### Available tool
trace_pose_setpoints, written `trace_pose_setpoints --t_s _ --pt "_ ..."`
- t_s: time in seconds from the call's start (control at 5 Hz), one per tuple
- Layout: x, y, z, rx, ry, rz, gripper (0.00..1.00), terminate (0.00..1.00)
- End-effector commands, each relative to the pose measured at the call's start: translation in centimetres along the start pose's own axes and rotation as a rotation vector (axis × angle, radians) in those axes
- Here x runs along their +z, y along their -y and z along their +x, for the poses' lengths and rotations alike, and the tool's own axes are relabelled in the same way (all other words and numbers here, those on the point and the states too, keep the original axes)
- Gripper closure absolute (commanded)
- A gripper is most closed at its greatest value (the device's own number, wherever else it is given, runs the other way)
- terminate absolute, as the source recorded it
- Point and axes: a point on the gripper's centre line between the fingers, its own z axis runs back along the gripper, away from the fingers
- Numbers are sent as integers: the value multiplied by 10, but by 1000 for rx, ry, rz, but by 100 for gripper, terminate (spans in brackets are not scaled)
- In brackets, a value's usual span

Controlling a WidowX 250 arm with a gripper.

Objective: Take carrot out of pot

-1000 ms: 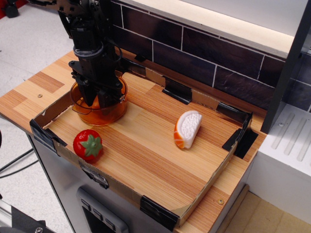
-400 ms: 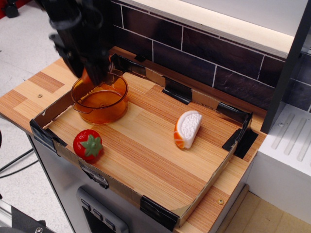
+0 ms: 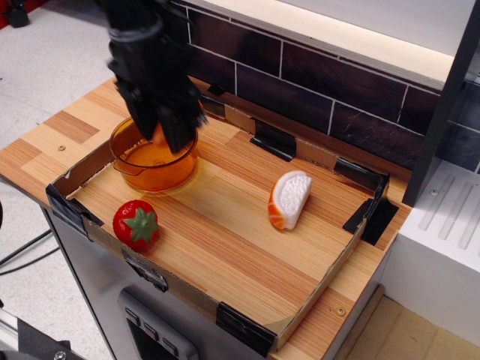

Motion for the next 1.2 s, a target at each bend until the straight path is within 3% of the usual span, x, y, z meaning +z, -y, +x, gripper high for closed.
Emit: trace_pose_setpoints --t_s 0.0,0.6,0.8,1.0 --pt "-9 32 -7 -49 -5 16 100 0" --pt "-50 40 -2 29 -7 71 100 0" --pt "-56 39 0 41 1 88 0 0" --pt "-54 35 2 77 27 96 0 0"
